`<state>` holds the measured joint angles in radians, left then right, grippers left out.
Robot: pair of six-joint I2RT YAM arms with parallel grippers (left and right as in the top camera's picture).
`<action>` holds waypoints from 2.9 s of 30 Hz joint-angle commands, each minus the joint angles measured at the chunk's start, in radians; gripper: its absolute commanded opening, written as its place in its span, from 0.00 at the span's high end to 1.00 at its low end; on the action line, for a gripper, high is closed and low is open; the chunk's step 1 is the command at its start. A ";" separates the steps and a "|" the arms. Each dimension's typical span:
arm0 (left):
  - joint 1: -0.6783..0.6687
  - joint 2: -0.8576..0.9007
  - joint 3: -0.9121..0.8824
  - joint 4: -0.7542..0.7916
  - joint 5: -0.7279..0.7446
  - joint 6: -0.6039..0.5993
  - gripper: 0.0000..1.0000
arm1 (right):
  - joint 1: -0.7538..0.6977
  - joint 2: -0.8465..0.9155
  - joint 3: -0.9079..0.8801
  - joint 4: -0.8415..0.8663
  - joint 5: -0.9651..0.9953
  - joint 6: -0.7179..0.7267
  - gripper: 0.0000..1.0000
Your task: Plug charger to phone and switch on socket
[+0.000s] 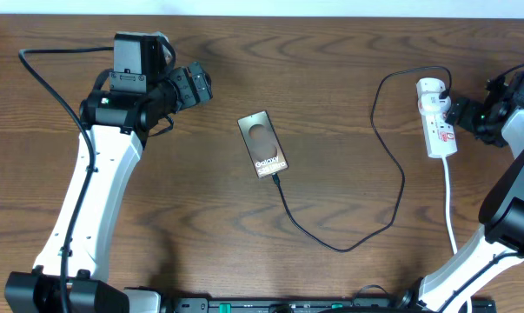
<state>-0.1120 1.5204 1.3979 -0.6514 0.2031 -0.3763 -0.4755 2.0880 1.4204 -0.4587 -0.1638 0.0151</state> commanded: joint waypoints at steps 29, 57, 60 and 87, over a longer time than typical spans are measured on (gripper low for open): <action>0.005 0.002 0.009 -0.003 -0.013 0.010 0.03 | -0.006 -0.330 0.105 -0.317 -0.089 -0.002 0.01; 0.005 0.002 0.009 -0.003 -0.013 0.010 0.03 | -0.001 -1.003 0.105 -0.994 -0.181 -0.076 0.01; 0.005 0.002 0.009 -0.003 -0.013 0.010 0.03 | -0.001 -1.004 0.105 -1.027 -0.178 -0.076 0.01; 0.005 0.002 0.009 -0.003 -0.013 0.010 0.03 | 0.298 -1.594 -0.729 -0.086 0.031 -0.091 0.01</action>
<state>-0.1120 1.5204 1.3979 -0.6533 0.2028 -0.3763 -0.1974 0.5697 0.7937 -0.5941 -0.1516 -0.0715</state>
